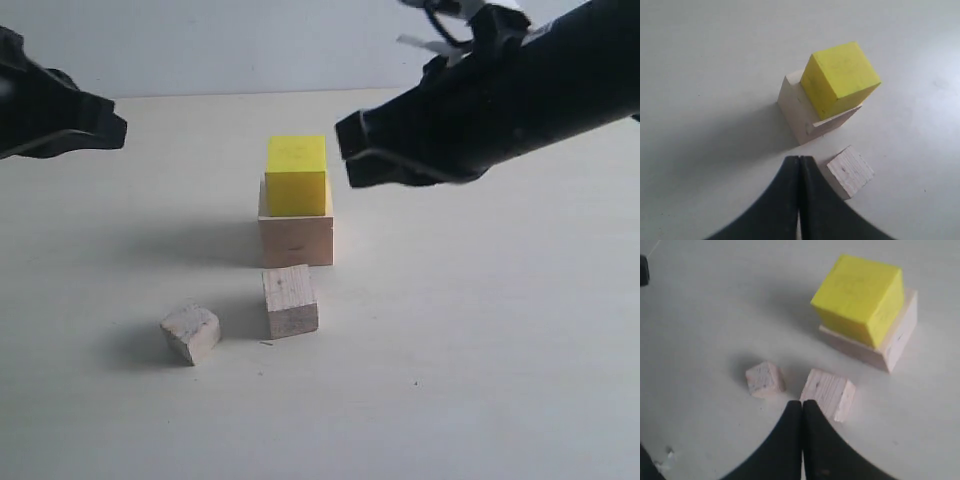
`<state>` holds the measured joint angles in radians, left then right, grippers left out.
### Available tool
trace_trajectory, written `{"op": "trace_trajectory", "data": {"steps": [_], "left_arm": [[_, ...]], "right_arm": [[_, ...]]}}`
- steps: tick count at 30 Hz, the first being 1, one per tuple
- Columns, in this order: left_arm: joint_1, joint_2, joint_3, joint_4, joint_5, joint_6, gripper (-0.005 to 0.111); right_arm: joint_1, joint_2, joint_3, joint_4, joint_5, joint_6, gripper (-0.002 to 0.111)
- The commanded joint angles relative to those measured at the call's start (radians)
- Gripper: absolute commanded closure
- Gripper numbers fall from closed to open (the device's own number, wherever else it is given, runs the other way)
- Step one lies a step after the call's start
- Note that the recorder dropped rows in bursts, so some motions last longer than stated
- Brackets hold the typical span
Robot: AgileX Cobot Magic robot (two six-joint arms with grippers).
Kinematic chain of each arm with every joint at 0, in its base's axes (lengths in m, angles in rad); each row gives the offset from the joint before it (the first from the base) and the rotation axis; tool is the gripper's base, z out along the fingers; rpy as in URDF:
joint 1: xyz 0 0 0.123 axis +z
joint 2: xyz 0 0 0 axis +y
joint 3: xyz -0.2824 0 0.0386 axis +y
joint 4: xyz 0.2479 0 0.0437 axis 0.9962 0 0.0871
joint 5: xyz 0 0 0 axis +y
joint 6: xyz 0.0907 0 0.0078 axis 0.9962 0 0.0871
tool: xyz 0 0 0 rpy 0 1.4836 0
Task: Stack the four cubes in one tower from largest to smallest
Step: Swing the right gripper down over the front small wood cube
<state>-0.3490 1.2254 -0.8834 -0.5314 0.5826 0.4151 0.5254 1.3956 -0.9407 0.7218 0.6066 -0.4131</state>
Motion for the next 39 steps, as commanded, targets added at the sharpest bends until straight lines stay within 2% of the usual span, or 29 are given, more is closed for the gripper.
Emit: {"op": "trace_trajectory", "data": {"steps": [1,5,9,13,19,24,29,35,39], "left_arm": [[0.001,-0.118,0.075,-0.020,-0.037,-0.004,0.107],[0.001,-0.194,0.134,-0.020,-0.037,-0.004,0.107],[0.001,-0.252,0.193,-0.023,-0.045,-0.019,0.107],[0.001,-0.284,0.238,-0.025,-0.055,-0.035,0.107],[0.001,-0.295,0.263,-0.032,-0.056,-0.035,0.107],[0.001,-0.295,0.263,-0.032,-0.052,-0.035,0.107],[0.001,-0.295,0.263,-0.032,-0.052,-0.035,0.107],[0.001,-0.295,0.263,-0.032,-0.054,-0.035,0.107],[0.001,-0.295,0.263,-0.032,-0.054,-0.035,0.107]], "right_arm": [[0.141,-0.006,0.009,-0.174,-0.016,0.202,0.108],[0.245,-0.006,0.009,-0.377,-0.045,0.437,0.108],[0.346,0.000,0.009,-0.672,-0.045,0.738,0.108],[0.404,0.037,0.009,-0.866,-0.039,0.940,0.108],[0.409,0.170,0.005,-0.886,-0.020,0.932,0.108],[0.441,0.214,-0.022,-0.750,-0.052,0.864,0.108],[0.458,0.232,-0.024,-0.754,-0.085,0.928,0.108],[0.458,0.284,-0.024,-0.831,-0.208,1.059,0.108],[0.458,0.306,-0.035,-1.024,-0.186,1.237,0.108]]}}
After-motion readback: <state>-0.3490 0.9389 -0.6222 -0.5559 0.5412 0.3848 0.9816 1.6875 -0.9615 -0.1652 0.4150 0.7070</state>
